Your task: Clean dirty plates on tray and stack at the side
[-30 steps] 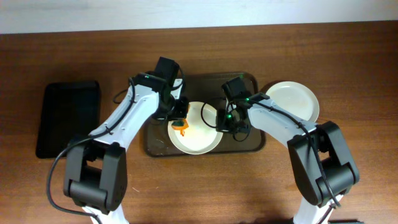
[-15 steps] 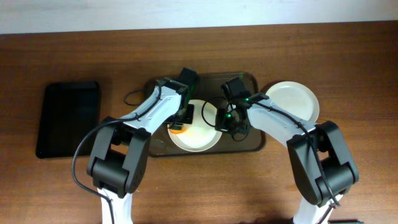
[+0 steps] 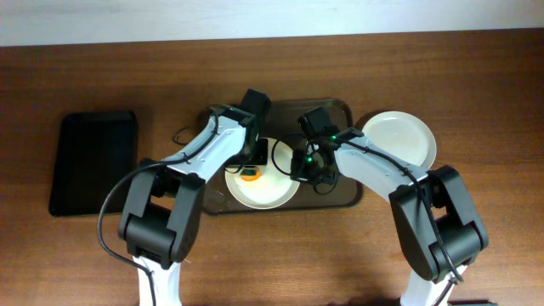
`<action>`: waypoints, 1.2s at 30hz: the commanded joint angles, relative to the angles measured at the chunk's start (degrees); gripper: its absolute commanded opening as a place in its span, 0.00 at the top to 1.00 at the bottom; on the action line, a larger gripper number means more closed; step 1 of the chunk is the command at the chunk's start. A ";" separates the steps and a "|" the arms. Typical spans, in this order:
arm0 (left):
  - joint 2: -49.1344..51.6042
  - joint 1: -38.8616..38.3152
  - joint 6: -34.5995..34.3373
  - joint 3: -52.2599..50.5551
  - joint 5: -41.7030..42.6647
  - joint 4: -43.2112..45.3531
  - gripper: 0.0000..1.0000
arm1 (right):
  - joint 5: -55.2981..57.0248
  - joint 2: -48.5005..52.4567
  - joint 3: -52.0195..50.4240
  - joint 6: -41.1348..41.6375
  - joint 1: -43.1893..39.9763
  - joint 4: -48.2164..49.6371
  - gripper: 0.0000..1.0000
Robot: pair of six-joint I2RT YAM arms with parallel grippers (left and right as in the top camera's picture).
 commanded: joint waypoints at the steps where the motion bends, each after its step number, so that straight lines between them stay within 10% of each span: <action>1: 0.74 0.59 -0.76 -1.88 -28.37 -5.38 1.00 | 4.20 1.55 -1.03 0.33 -0.44 -0.85 0.96; 5: -0.48 0.61 -11.17 7.89 -37.31 -18.08 1.00 | 8.39 1.53 -1.01 -0.63 -0.44 -0.92 0.96; 11: -17.88 11.08 -6.14 12.44 -17.75 -22.91 1.00 | 13.46 -5.62 14.34 -10.47 -0.37 -16.26 0.96; 15: -18.53 26.51 -2.64 11.72 -3.48 -24.50 1.00 | 48.30 -5.99 42.80 -14.67 7.65 -41.75 0.96; 22: -18.53 28.63 -2.64 11.67 -1.73 -24.09 1.00 | 92.39 -5.66 45.07 -19.69 27.17 -43.58 0.96; 26: -18.51 28.63 -2.62 11.67 0.37 -23.93 1.00 | 76.02 -5.66 45.07 -18.99 22.88 -43.17 0.96; 31: -18.51 28.59 -1.77 8.50 1.62 -20.55 1.00 | 23.34 -5.49 44.00 -13.07 -19.02 -45.48 0.96; 36: -18.51 28.59 -1.75 6.10 2.32 -17.55 1.00 | 11.34 -5.44 25.46 -15.82 -45.53 -35.74 0.96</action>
